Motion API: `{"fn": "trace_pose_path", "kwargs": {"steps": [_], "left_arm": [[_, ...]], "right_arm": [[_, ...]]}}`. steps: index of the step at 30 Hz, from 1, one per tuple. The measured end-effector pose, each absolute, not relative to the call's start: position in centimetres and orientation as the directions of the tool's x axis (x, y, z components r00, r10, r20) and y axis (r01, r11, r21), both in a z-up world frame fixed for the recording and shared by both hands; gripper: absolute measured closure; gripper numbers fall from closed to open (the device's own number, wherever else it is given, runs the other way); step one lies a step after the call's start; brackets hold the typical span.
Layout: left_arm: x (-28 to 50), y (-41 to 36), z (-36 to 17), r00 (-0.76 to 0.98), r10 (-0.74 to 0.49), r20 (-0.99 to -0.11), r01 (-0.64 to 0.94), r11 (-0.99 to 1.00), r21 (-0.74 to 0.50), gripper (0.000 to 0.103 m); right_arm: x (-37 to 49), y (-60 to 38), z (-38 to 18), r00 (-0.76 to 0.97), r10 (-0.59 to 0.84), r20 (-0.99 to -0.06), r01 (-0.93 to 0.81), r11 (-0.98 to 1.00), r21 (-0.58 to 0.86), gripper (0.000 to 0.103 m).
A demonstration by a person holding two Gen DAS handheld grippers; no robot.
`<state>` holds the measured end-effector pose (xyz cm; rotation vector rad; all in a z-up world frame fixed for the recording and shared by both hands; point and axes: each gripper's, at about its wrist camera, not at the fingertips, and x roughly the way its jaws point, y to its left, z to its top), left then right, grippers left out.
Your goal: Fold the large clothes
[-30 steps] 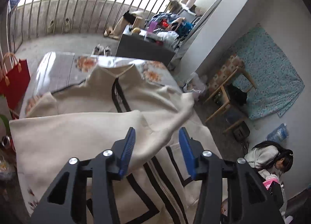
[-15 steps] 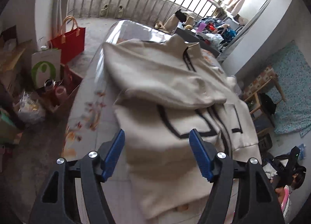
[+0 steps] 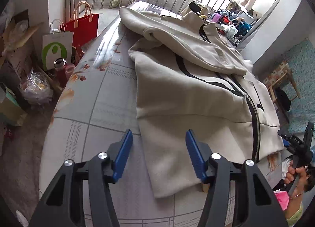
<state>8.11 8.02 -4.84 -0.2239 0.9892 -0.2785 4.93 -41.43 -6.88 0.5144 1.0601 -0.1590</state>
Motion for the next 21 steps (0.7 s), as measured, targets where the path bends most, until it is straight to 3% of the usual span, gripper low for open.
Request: {"fn": "trace_pose_path", "kwargs": {"steps": [3,5,7,14,21], "left_arm": [[8.2,6.9,-5.1,0.553,-0.270,-0.788,0.140,0.963,-0.232,0.068],[8.3,6.5,-5.2,0.577,-0.216,-0.788,0.132,0.976,-0.171,0.087],[8.4,6.9,-4.8,0.581,-0.226,-0.782,0.133,0.974,-0.182,0.095],[3.6,9.0,2.8,0.664,-0.270,-0.697,0.246,0.960,-0.137,0.099],[-3.2,13.5,4.7,0.603,-0.283,-0.745,0.253,0.954,-0.158,0.099]], "right_arm": [[6.2,-39.8,-7.3,0.455,0.071,-0.888,0.314,0.920,0.235,0.066],[6.6,-39.1,-7.2,0.443,0.048,-0.895,0.287,0.938,0.193,0.083],[6.7,-38.7,-6.2,0.446,0.042,-0.894,0.264,0.948,0.177,0.099],[3.6,-38.8,1.6,0.571,0.108,-0.814,0.193,0.946,0.261,0.101],[-5.0,-38.2,4.2,0.554,0.194,-0.810,0.146,0.935,0.324,0.101]]}}
